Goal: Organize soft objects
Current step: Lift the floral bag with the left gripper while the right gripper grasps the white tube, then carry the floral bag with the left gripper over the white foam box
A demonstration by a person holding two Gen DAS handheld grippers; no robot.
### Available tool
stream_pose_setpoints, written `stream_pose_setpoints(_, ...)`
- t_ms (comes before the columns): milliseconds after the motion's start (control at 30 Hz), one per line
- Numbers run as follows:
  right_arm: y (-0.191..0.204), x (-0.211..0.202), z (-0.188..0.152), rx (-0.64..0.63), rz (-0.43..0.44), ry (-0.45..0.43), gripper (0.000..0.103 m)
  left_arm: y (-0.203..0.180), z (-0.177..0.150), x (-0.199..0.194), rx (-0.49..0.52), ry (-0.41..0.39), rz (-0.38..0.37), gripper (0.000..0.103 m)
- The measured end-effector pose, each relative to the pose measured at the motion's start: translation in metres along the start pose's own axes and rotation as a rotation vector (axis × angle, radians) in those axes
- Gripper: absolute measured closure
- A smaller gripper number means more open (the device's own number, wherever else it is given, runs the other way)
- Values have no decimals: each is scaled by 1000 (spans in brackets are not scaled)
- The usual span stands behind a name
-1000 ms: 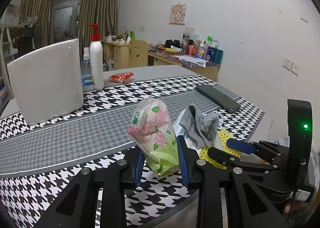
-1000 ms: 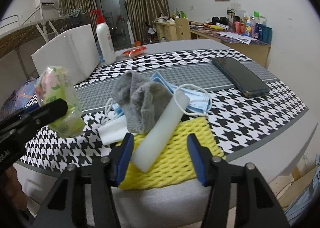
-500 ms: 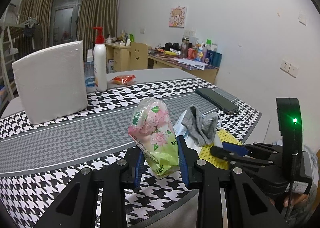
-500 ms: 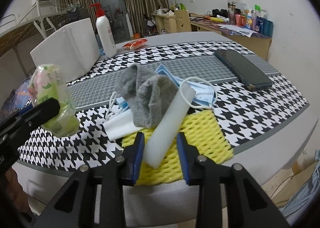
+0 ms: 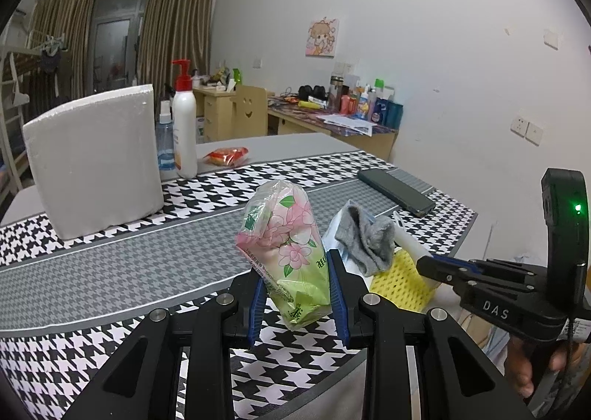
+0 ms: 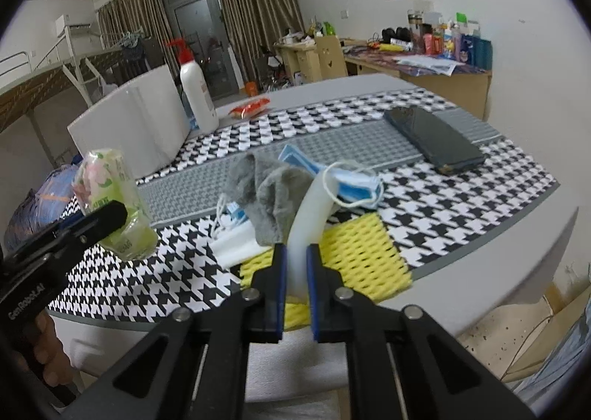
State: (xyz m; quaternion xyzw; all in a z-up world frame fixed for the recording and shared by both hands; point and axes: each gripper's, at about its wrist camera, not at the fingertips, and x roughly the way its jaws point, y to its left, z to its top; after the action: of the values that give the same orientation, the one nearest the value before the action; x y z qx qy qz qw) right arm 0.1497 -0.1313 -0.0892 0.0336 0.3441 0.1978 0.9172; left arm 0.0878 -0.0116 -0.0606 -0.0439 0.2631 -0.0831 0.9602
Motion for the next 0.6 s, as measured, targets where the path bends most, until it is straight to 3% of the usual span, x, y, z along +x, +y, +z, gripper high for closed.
stream_pose_setpoints(600, 0, -33, 9, 6, 9, -106, 90, 2, 13, -25, 31, -63, 59, 71)
